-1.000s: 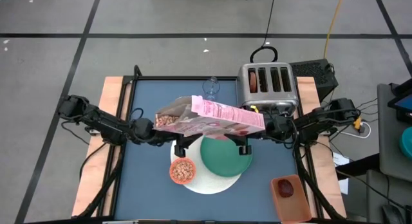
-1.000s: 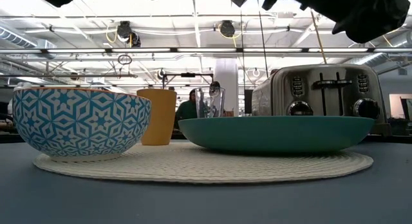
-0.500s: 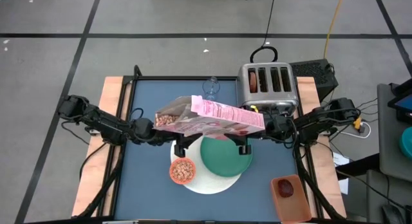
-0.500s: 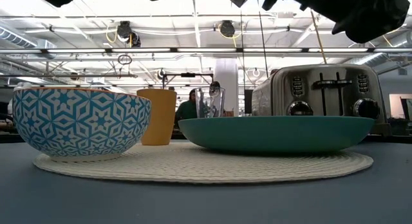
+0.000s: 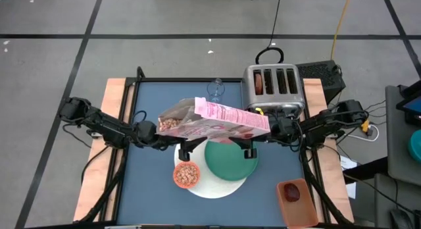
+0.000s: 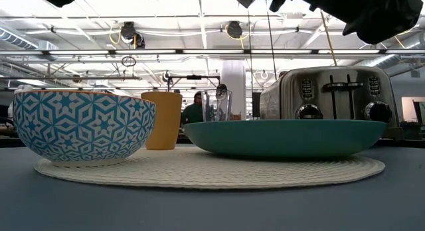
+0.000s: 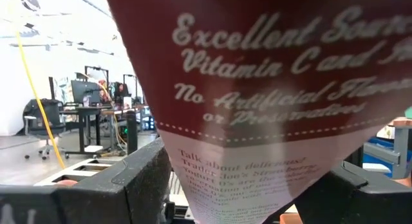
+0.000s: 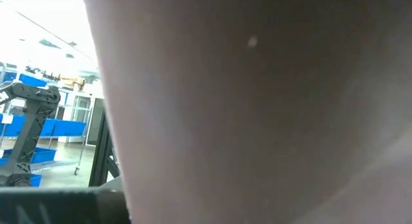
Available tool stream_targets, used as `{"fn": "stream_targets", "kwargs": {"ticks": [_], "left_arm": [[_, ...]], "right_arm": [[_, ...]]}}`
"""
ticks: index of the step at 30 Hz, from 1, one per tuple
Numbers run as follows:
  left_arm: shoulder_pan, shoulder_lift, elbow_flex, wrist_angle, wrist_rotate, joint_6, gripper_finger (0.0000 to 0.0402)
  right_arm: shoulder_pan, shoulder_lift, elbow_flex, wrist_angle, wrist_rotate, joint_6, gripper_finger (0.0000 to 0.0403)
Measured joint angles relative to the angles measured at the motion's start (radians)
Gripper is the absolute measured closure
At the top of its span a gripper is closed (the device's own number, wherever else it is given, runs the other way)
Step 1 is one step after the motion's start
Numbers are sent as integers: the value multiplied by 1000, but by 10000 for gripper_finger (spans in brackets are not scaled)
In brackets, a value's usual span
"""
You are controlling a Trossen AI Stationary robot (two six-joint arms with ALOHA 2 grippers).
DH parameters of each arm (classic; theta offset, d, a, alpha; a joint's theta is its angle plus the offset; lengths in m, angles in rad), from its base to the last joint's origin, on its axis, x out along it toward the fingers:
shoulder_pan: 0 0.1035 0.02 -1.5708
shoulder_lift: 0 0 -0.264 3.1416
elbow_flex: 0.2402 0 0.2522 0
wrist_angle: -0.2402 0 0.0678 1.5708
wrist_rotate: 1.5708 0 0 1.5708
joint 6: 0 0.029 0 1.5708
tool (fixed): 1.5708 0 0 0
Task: Arrange a breakfast setting
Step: Pour the cereal from the orange cereal box into the orange bowl
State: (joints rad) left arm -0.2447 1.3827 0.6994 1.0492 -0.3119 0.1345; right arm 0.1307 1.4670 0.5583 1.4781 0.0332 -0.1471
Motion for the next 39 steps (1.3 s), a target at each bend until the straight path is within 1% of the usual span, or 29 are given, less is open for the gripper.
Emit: {"fn": "stream_targets", "kwargs": {"ticks": [7, 10, 18, 20, 39], "left_arm": [[0, 0, 0, 0, 0, 15, 124], [0, 0, 0, 1, 0, 17, 133], [0, 0, 0, 1, -2, 17, 221], [0, 0, 0, 2, -2, 16, 233], [0, 0, 0, 1, -2, 16, 235]], "right_arm": [[0, 0, 0, -8, 0, 3, 190], [0, 0, 0, -9, 0, 3, 190], [0, 0, 0, -12, 2, 3, 190], [0, 0, 0, -13, 2, 3, 190], [0, 1, 0, -15, -2, 3, 179]]}}
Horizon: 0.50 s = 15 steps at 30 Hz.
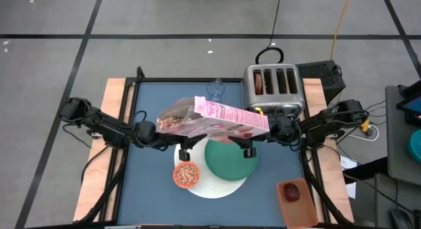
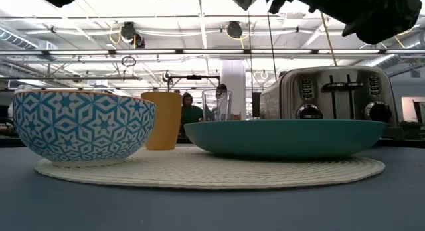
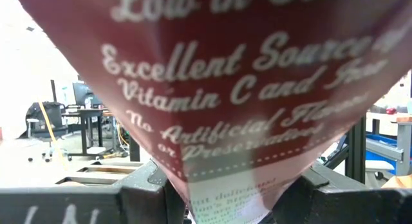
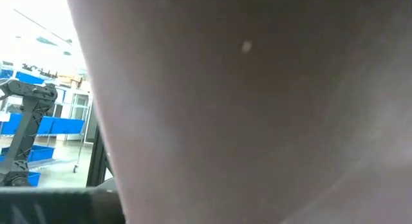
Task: Arrange a breakfast setting
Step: Pour the cereal from the orange cereal box into the orange bowl
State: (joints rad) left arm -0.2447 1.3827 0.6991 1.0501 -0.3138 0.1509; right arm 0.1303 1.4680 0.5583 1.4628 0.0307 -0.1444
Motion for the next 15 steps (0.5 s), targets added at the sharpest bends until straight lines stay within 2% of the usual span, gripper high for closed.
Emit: {"fn": "stream_targets", "kwargs": {"ticks": [8, 15], "left_arm": [[0, 0, 0, 0, 0, -2, 234], [0, 0, 0, 2, 1, -2, 234]], "right_arm": [[0, 0, 0, 0, -1, 1, 172], [0, 2, -1, -15, -5, 2, 124]]}}
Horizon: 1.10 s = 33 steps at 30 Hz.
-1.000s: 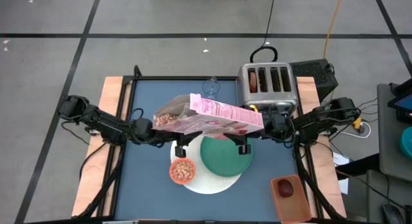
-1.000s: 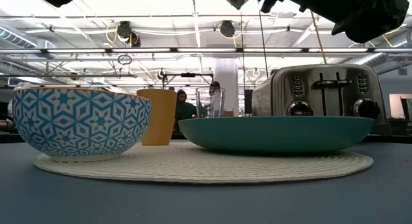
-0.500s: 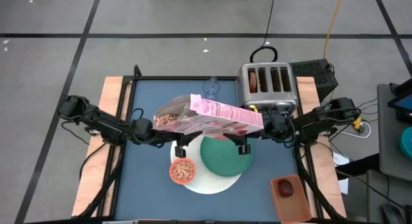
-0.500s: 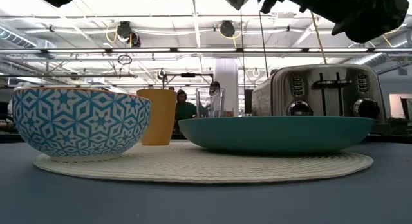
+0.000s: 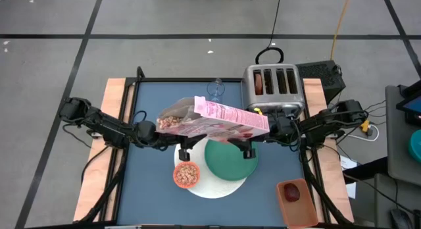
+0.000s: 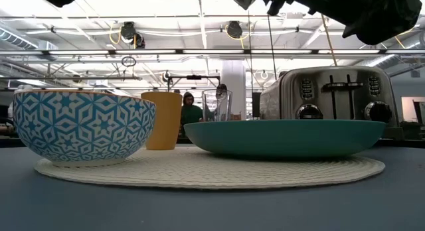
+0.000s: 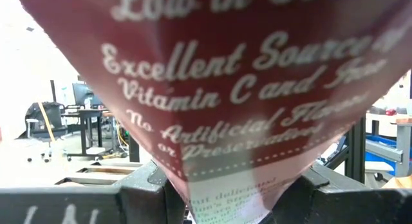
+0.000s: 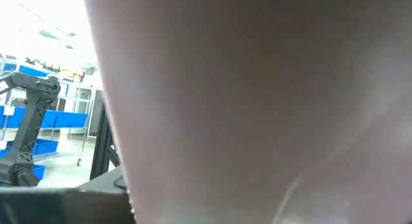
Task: Arrange a breakfast setting
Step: Pour the cereal from the orange cereal box into the orange bowl
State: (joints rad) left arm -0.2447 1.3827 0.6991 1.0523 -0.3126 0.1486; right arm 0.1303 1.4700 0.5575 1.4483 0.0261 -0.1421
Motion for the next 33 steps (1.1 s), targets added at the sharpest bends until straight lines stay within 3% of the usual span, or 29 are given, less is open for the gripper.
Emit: {"fn": "stream_targets", "kwargs": {"ticks": [12, 26, 33], "left_arm": [[0, -2, 0, 0, -6, 4, 234], [-6, -33, 0, -23, -52, 34, 234], [-10, -102, 0, -130, -63, 30, 234]], "right_arm": [[0, 0, 0, -39, 2, 0, 51], [0, -2, 0, -53, 8, -1, 46], [0, -42, 0, -139, 12, -1, 45]]}}
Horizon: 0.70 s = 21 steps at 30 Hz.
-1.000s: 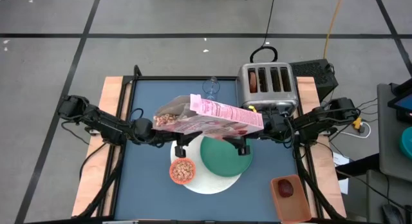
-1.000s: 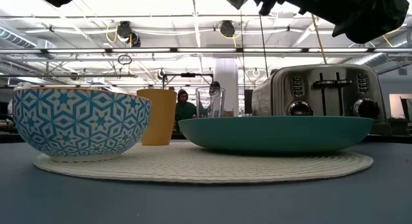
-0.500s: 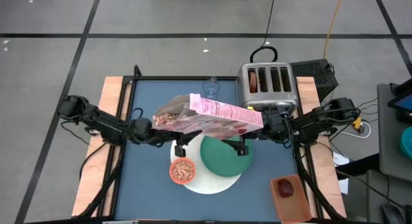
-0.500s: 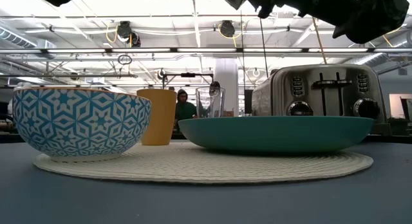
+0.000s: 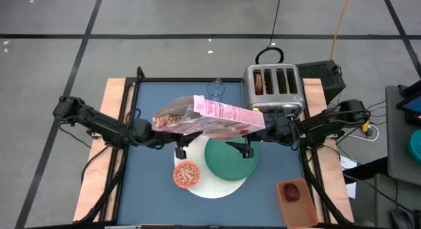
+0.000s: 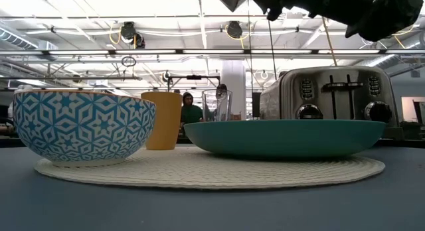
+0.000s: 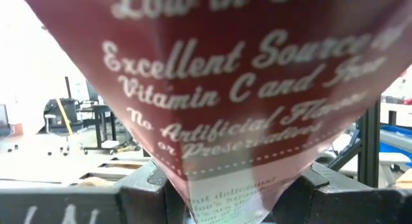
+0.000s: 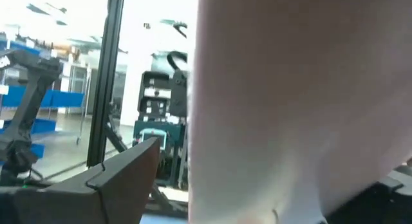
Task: Arrange a breakfast setting
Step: Pour the cereal from the orange cereal box into the orange bowl
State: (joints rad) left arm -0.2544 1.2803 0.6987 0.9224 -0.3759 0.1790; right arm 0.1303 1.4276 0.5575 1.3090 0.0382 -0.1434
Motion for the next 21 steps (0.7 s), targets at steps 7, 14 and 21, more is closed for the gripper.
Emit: {"fn": "stream_targets", "kwargs": {"ticks": [7, 14, 21], "left_arm": [[-11, -75, -1, -88, -10, -1, 234], [-13, -169, -1, -186, -35, 2, 234], [-16, -286, 0, -335, -119, 29, 234]], "right_arm": [[0, -122, 1, -244, -1, -9, 45], [1, -263, 0, -486, 20, -26, 45], [1, -372, 0, -655, 41, -26, 46]]}}
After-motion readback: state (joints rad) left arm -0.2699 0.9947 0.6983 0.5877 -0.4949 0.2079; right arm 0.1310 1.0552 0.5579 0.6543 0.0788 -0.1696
